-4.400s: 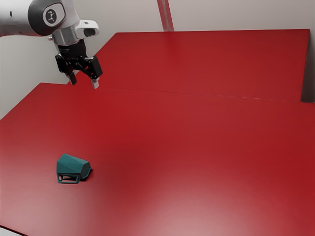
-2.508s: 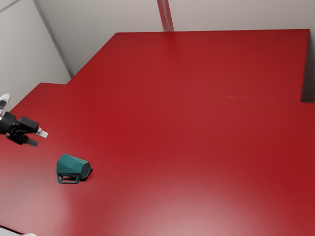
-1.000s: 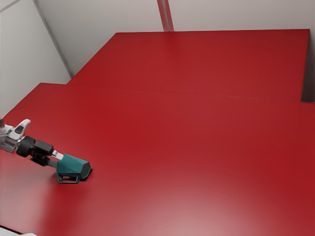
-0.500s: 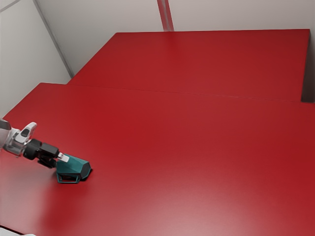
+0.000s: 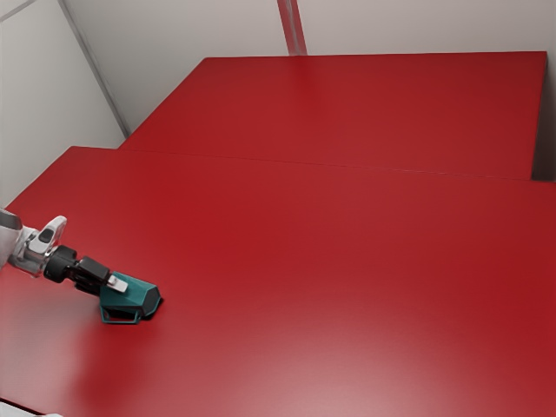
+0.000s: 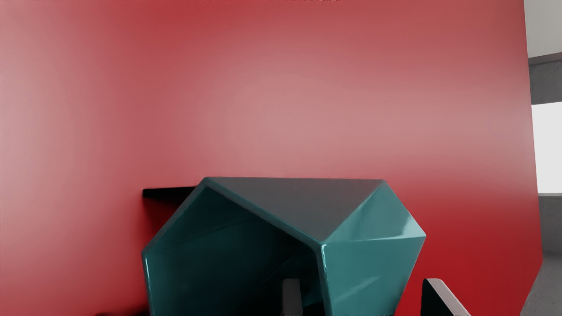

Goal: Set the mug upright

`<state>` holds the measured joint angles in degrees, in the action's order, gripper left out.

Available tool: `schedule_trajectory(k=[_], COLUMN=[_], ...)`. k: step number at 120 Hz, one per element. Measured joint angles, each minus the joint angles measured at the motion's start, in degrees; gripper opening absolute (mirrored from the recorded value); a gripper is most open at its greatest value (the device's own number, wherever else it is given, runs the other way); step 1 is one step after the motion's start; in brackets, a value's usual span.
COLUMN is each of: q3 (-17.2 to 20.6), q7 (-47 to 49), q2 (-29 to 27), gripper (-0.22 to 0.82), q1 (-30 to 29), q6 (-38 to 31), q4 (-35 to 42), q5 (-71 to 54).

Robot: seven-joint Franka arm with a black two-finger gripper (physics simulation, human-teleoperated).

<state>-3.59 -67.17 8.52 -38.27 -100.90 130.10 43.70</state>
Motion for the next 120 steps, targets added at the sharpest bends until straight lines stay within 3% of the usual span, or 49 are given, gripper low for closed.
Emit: schedule_trajectory(k=[30,61,97,120], q3=[0.11,0.07,-0.34,-0.45], q7=[-0.52,-0.84,-0.77,0.66], q2=[-0.44,-4.11,-11.69,-15.90], gripper=[-0.03,-0.14,-0.17,-0.17], q1=[0.04,1.70,5.40,11.72], q6=[-0.10,0.04,-0.12,-1.65], q4=[0.00,0.17,0.64,0.46], q5=[-0.04,-0.09,-0.46,-5.51])
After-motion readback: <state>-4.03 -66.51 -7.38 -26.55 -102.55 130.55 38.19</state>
